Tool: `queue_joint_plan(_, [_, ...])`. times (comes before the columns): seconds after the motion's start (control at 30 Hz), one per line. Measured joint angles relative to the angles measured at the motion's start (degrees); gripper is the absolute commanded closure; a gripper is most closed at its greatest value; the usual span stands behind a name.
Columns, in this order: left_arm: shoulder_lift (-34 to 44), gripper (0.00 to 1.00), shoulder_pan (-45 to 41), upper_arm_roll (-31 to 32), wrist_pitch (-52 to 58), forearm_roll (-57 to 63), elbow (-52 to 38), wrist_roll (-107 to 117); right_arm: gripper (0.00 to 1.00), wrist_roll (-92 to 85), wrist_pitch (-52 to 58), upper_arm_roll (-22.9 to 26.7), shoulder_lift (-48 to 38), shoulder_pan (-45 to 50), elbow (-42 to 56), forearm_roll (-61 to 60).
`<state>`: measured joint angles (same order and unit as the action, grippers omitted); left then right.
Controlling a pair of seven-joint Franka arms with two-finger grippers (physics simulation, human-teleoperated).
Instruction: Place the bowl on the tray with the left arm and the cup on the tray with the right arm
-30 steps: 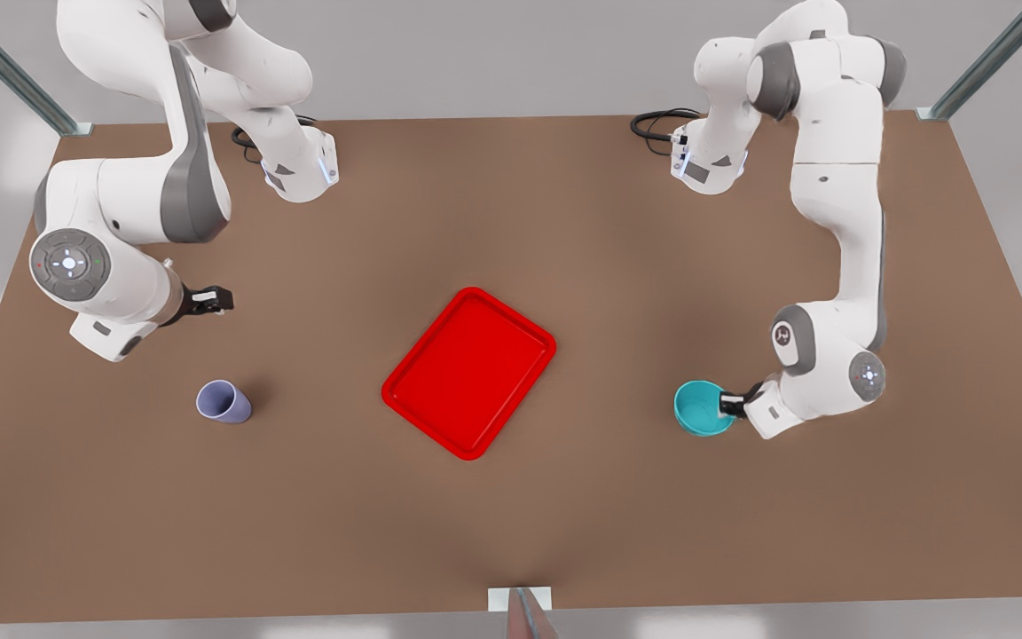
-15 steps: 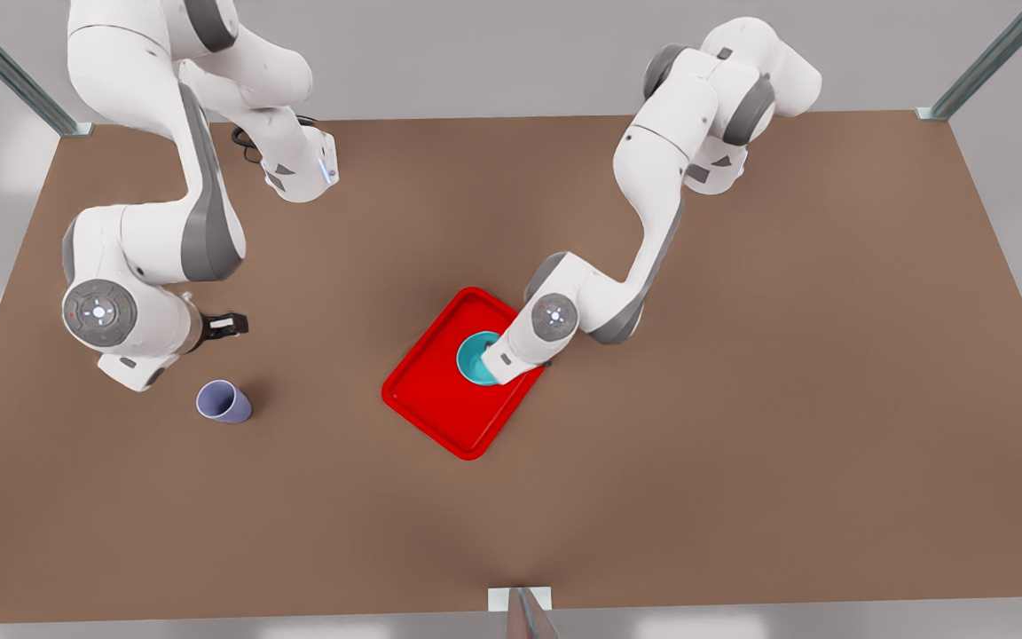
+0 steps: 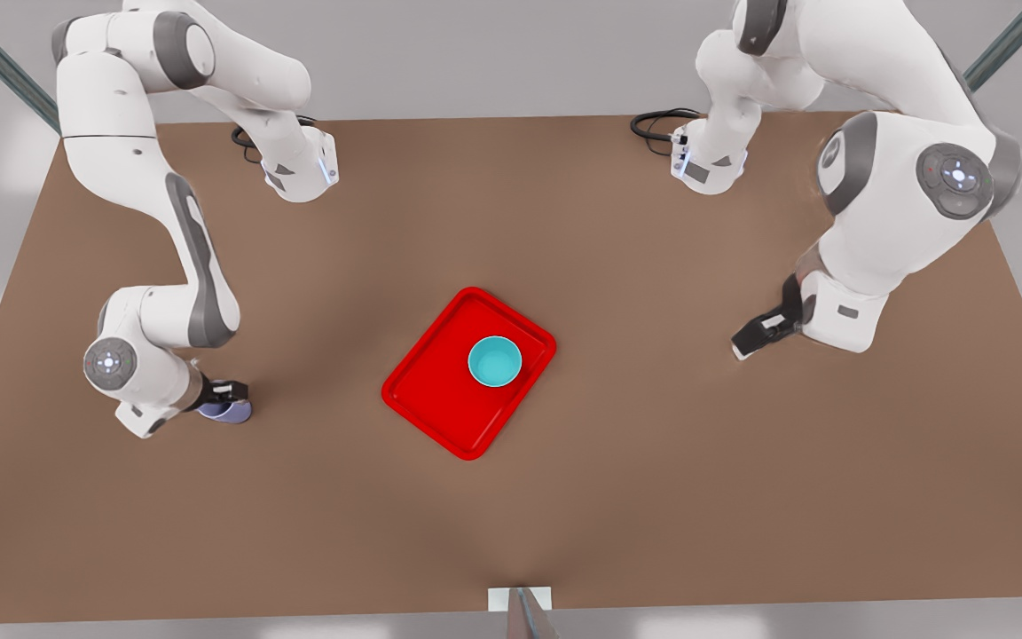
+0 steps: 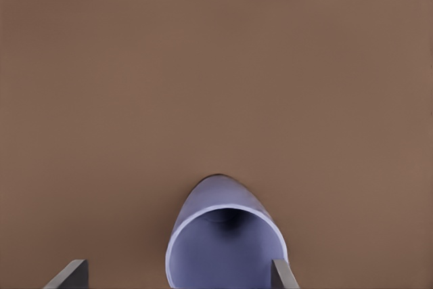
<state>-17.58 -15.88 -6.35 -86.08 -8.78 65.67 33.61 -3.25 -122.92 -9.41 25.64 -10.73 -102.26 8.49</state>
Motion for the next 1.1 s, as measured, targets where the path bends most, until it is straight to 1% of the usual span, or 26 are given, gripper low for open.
queue_joint_plan(0.03, [4.36, 0.00, 7.08, 7.39, 0.99, 2.75, 5.35, -1.67, 0.00, -0.01, -1.16, -0.05, 0.03, -0.14, -0.12, -0.02])
queue_joint_plan(0.07, [6.48, 0.00, 10.47, 11.09, 1.77, 4.87, 8.19, -3.24, 0.00, -0.01, -2.12, -0.07, 0.10, -0.20, -0.28, -0.03])
queue_joint_plan(0.1, [7.37, 0.00, 11.80, 12.99, 2.51, 6.48, 9.45, -4.72, 0.00, -0.01, -2.94, -0.07, 0.13, -0.23, -0.65, -0.03])
queue_joint_plan(0.17, [8.02, 0.00, 12.36, 14.55, 4.27, 8.56, 10.39, -7.44, 0.00, 0.04, -4.21, -0.14, 0.16, -0.30, -1.95, -0.04])
queue_joint_plan(0.3, [8.19, 0.00, 12.50, 15.08, 7.56, 10.61, 10.65, -12.07, 0.00, 0.19, -5.70, -0.24, 0.17, -0.54, -4.15, -0.10])
queue_joint_plan(0.47, [8.14, 0.00, 12.86, 15.10, 9.88, 11.41, 10.64, -16.62, 0.00, 0.34, -6.41, -0.26, 0.43, -0.70, -4.46, -0.13])
queue_joint_plan(1.03, [7.76, 0.00, 13.05, 15.06, 11.18, 11.64, 10.64, -25.34, 0.00, 0.68, -6.72, -0.26, 3.95, -0.46, -4.69, -0.09])
queue_joint_plan(1.07, [7.76, 0.00, 13.04, 15.04, 11.22, 11.64, 10.62, -25.65, 0.26, 0.65, -6.71, -0.26, 3.97, -0.44, -4.67, -0.13])
queue_joint_plan(1.1, [7.75, 0.00, 13.04, 14.98, 11.26, 11.66, 10.07, -25.93, 0.39, 0.59, -6.70, -0.25, 3.97, -0.40, -4.64, -0.21])
